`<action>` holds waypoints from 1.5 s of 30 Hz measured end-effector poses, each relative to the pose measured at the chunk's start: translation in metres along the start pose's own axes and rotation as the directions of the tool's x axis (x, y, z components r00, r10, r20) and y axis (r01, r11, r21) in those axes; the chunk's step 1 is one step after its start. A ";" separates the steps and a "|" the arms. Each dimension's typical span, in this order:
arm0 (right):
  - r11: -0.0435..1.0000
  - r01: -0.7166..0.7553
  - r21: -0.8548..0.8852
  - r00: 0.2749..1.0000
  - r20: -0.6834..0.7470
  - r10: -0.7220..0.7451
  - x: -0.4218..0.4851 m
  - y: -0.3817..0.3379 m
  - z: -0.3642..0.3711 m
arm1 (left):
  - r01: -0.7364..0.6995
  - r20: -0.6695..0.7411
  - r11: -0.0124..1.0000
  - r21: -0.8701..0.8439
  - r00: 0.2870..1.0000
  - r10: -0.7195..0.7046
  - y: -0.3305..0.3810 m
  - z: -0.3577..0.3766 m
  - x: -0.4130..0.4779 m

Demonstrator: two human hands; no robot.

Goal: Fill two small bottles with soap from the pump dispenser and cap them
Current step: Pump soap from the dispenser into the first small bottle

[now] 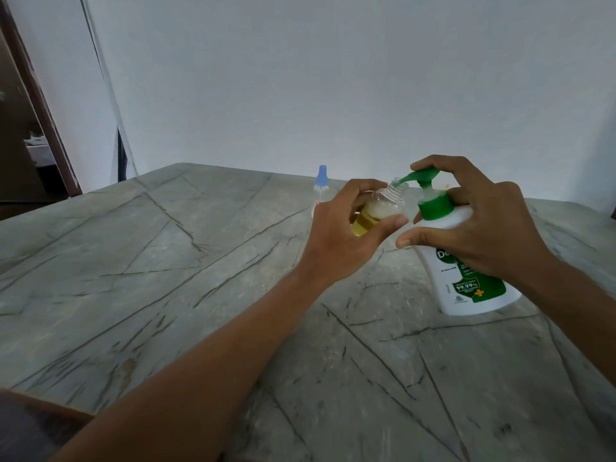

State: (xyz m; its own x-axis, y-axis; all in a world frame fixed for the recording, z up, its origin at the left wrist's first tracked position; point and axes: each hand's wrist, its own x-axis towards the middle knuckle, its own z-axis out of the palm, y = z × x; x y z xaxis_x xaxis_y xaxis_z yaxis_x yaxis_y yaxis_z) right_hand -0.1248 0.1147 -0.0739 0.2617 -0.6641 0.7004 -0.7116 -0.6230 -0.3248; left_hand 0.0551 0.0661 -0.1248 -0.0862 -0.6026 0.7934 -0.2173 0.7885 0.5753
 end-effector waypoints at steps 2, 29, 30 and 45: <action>1.000 0.004 -0.011 1.000 -0.008 -0.004 0.000 0.000 0.000 | 0.036 0.011 0.999 -0.035 0.999 -0.035 -0.001 -0.001 0.001; 0.997 -0.066 -0.043 0.997 -0.047 0.064 0.001 0.000 0.001 | 0.089 0.057 0.992 -0.090 0.995 -0.084 -0.006 0.001 0.000; 0.997 -0.060 -0.051 0.998 -0.030 0.059 0.001 0.000 0.000 | 0.091 0.049 0.992 -0.084 0.995 -0.087 -0.006 0.001 0.000; 0.999 0.029 0.020 1.000 0.004 -0.030 -0.001 0.005 0.003 | 0.079 0.019 0.996 -0.050 0.997 -0.079 -0.001 0.000 0.001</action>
State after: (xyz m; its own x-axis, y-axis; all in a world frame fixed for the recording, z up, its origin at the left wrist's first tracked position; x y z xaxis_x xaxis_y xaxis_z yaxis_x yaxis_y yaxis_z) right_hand -0.1269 0.1110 -0.0778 0.2855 -0.6472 0.7069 -0.6907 -0.6503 -0.3164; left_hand 0.0552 0.0647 -0.1241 -0.0875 -0.6649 0.7418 -0.1750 0.7433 0.6456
